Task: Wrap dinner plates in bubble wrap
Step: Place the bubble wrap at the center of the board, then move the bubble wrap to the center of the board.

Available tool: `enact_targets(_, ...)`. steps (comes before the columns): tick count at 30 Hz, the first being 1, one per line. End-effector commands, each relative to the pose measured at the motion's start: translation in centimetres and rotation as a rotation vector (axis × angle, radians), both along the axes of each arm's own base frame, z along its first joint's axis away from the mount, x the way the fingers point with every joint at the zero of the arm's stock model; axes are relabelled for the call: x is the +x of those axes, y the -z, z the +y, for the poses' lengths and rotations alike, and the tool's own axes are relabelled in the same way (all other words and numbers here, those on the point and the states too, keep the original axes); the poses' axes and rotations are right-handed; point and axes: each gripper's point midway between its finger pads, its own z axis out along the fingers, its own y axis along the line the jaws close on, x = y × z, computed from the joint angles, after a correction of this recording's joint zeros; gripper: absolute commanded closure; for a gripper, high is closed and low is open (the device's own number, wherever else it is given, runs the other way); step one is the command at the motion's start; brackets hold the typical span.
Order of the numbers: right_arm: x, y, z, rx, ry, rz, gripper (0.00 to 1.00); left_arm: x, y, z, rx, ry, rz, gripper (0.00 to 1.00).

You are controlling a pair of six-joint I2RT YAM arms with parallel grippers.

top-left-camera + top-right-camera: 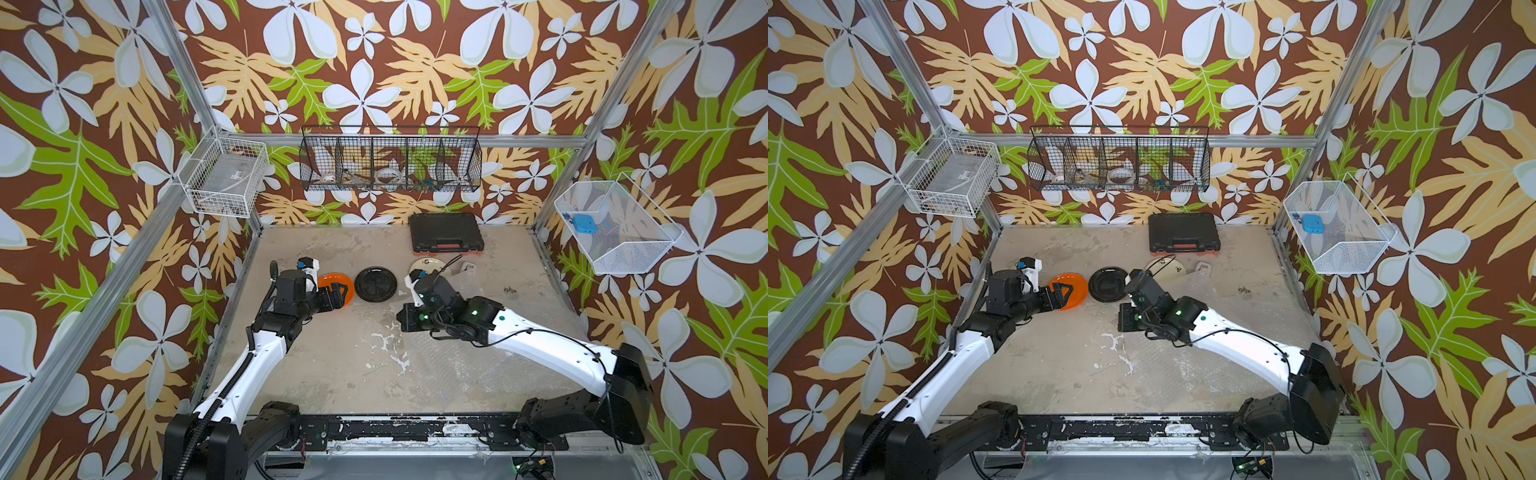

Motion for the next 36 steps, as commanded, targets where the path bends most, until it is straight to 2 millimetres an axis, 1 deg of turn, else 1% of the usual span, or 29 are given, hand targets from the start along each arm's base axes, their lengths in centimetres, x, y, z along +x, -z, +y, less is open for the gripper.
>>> enact_targets(1, 0.2, -2.5, 5.6, 0.181, 0.040, 0.028, 1.00, -1.2, 0.6, 0.0, -0.010, -0.001, 0.055, 0.12)
enact_targets(3, 0.2, -3.1, 8.4, 0.231, 0.016, 0.034, 1.00, -1.7, 0.6, 0.3, -0.005, -0.010, 0.059, 0.12)
enact_targets(5, 0.5, -3.9, 10.5, 0.283, -0.013, 0.037, 1.00, -2.1, 0.7, 0.6, 0.008, -0.024, 0.069, 0.12)
enact_targets(7, 1.0, -4.1, 12.0, 0.296, -0.042, 0.032, 0.99, -2.5, 0.8, 1.0, 0.020, -0.037, 0.079, 0.12)
enact_targets(9, 1.8, -4.5, 12.3, 0.269, -0.076, 0.006, 0.60, -2.9, 1.1, 1.2, 0.023, -0.049, 0.093, 0.12)
enact_targets(10, 2.1, -4.4, 11.8, 0.243, -0.080, -0.002, 0.49, -3.1, 1.2, 1.3, 0.023, -0.052, 0.099, 0.12)
enact_targets(11, 2.7, -4.0, 10.8, 0.212, -0.075, -0.009, 0.43, -3.3, 1.5, 1.3, 0.020, -0.055, 0.110, 0.12)
enact_targets(13, 3.8, -2.7, 7.9, 0.167, -0.038, -0.002, 0.40, -3.6, 1.8, 1.3, 0.016, -0.063, 0.126, 0.13)
enact_targets(15, 5.2, -0.7, 3.8, 0.131, 0.007, 0.012, 0.40, -3.9, 2.4, 1.4, 0.012, -0.075, 0.143, 0.13)
enact_targets(16, 5.6, 0.1, 2.1, 0.113, 0.023, 0.018, 0.40, -4.0, 2.6, 1.5, 0.012, -0.081, 0.151, 0.13)
enact_targets(19, 6.2, 4.1, -4.3, 0.030, 0.080, 0.064, 0.40, -4.4, 3.9, 1.5, 0.011, -0.098, 0.185, 0.13)
enact_targets(21, 6.7, 6.5, -9.0, -0.005, 0.141, 0.100, 0.40, -4.8, 4.8, 1.0, 0.006, -0.097, 0.210, 0.14)
enact_targets(24, 6.9, 8.8, -15.0, -0.012, 0.230, 0.117, 0.38, -5.3, 5.6, -0.2, 0.018, -0.089, 0.231, 0.14)
enact_targets(26, 6.9, 10.1, -18.4, -0.002, 0.284, 0.141, 0.35, -5.6, 6.2, -1.1, 0.018, -0.076, 0.241, 0.14)
enact_targets(28, 6.8, 11.0, -20.7, 0.031, 0.319, 0.165, 0.31, -6.0, 6.9, -1.8, 0.011, -0.068, 0.256, 0.14)
enact_targets(29, 6.6, 11.4, -21.5, 0.042, 0.332, 0.177, 0.30, -6.3, 7.3, -2.1, 0.004, -0.063, 0.265, 0.14)
enact_targets(30, 6.5, 11.8, -22.1, 0.058, 0.339, 0.187, 0.26, -6.5, 7.7, -2.4, 0.001, -0.061, 0.274, 0.14)
enact_targets(33, 6.0, 12.6, -22.3, 0.165, 0.325, 0.229, 0.20, -7.0, 8.8, -2.8, -0.001, -0.056, 0.299, 0.14)
enact_targets(34, 6.0, 13.0, -22.5, 0.170, 0.332, 0.244, 0.19, -7.2, 9.2, -2.8, -0.001, -0.057, 0.306, 0.14)
enact_targets(36, 6.0, 14.2, -24.0, 0.139, 0.371, 0.265, 0.18, -7.4, 9.6, -2.9, 0.003, -0.060, 0.319, 0.14)
